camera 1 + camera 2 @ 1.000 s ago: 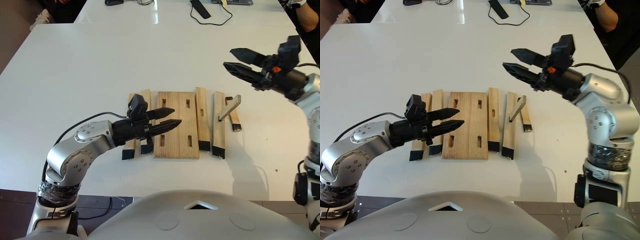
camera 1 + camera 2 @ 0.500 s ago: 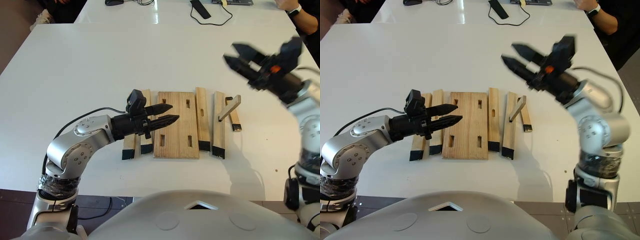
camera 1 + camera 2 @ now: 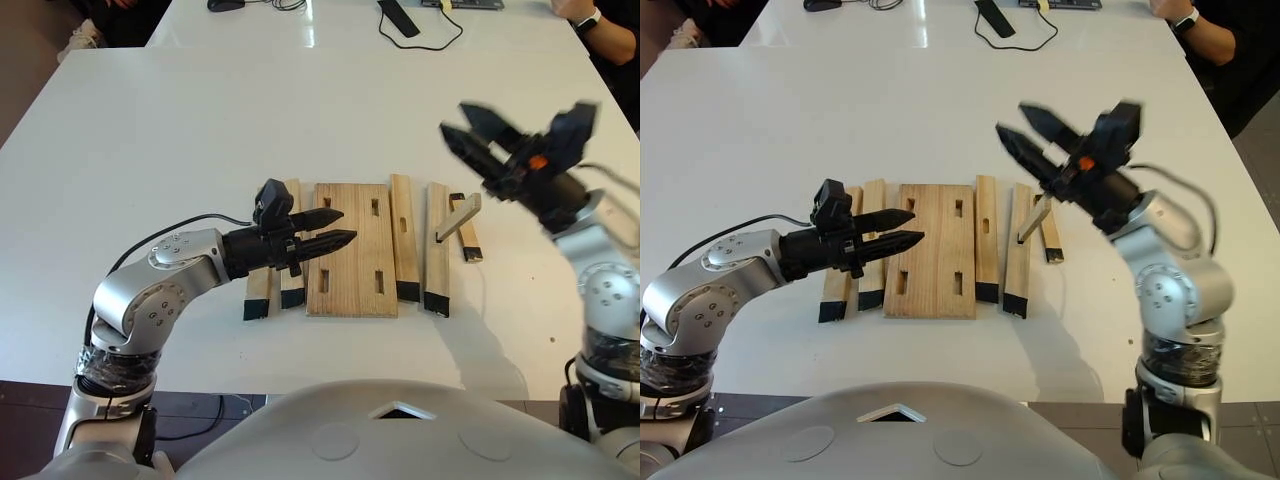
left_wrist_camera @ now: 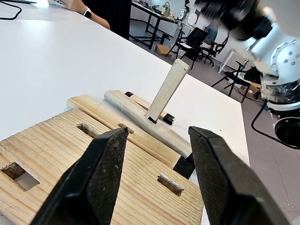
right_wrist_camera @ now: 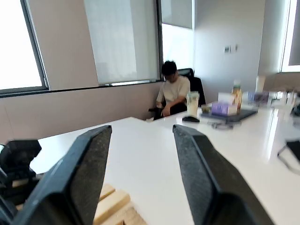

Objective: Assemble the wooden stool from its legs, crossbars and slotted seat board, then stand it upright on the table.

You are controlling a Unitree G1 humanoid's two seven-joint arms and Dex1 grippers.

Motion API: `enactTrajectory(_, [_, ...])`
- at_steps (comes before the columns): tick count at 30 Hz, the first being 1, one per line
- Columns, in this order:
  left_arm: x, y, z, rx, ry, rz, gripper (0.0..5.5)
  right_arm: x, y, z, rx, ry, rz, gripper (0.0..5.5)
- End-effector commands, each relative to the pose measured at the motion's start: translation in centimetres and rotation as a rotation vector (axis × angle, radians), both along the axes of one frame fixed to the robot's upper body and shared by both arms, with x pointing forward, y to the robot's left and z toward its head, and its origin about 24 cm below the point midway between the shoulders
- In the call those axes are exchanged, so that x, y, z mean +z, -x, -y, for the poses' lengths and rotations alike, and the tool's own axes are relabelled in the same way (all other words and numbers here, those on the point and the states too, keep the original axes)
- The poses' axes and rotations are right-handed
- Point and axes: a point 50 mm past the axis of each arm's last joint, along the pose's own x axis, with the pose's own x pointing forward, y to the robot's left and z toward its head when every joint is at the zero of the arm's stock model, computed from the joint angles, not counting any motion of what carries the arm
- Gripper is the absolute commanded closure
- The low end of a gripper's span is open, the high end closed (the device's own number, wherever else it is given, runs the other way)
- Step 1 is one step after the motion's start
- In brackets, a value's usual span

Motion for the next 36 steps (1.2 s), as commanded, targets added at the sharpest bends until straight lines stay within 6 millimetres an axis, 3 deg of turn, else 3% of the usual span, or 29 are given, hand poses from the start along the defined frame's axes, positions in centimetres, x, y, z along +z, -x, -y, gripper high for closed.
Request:
enactTrajectory(1, [-0.2, 0.4, -0.4, 0.043, -0.013, 0.0, 3.11, -3.3, 3.3, -1.7, 0.181, 0.231, -0.167, 3.09])
enactTrajectory(4, [-0.4, 0.1, -0.5, 0.086, -0.037, 0.012, 3.11, -8.4, 5.4, -0.7, 0.217, 0.461, -0.335, 3.09])
enactTrajectory(6, [-0.3, 0.0, -0.4, 0.1, -0.031, 0.017, 3.11, -10.5, 6.2, 0.4, 0.229, 0.516, -0.404, 3.09])
enactTrajectory(18, [-0.4, -0.1, -0.5, 0.111, -0.039, 0.021, 3.11, -17.3, 6.5, 3.9, 0.17, 0.73, -0.51, 3.09])
enactTrajectory(23, [-0.5, 0.0, -0.7, 0.121, -0.041, 0.02, 3.11, -16.6, 6.6, 5.3, 0.166, 0.746, -0.503, 3.09])
enactTrajectory(31, [-0.8, 1.0, -0.8, 0.176, -0.036, 0.016, 3.11, -10.6, 6.9, 4.6, 0.171, 0.609, -0.443, 3.09])
enactTrajectory(36, [-1.0, 1.7, -1.2, 0.235, -0.035, 0.009, 3.11, -10.9, 7.5, 5.7, -0.145, 0.764, -0.509, 2.51])
